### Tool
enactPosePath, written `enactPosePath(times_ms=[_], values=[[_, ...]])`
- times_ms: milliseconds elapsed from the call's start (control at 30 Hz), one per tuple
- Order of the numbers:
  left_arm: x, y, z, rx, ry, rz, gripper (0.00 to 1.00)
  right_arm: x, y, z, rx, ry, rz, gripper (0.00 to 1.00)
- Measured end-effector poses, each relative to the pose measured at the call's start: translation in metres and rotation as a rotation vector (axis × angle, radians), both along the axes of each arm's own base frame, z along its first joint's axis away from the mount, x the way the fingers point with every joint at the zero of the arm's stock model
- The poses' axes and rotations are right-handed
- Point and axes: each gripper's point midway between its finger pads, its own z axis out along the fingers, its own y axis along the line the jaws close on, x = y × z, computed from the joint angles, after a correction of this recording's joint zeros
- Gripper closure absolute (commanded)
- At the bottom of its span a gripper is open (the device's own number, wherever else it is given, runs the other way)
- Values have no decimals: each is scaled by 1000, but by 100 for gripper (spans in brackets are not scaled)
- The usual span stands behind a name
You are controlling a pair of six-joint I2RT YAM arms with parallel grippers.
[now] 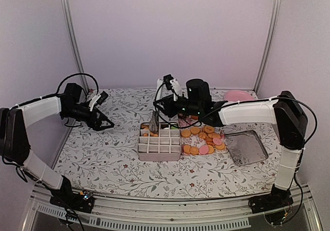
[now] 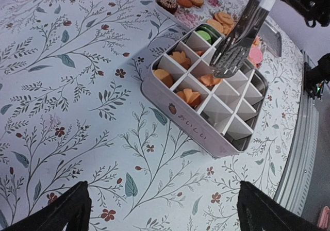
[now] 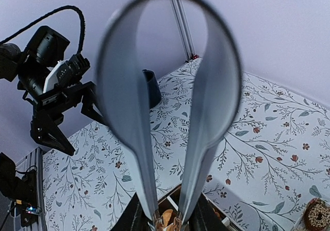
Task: Pack the cookies
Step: Place the fake cookies in the empty pocket of the box.
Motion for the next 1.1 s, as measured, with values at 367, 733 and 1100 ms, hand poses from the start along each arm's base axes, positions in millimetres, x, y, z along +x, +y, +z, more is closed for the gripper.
enactPosePath(times_ms=[367,733,1100], values=[[0,0,0,0,2,0,1,4,-9,6,-14,-32,-36,68],[-1,-1,0,-4,4,-2,1,-2,-91,42,3,-87,-165,68],[0,-3,-1,-19,17,-8,1,-7,-38,28,-3,-64,-49,79]])
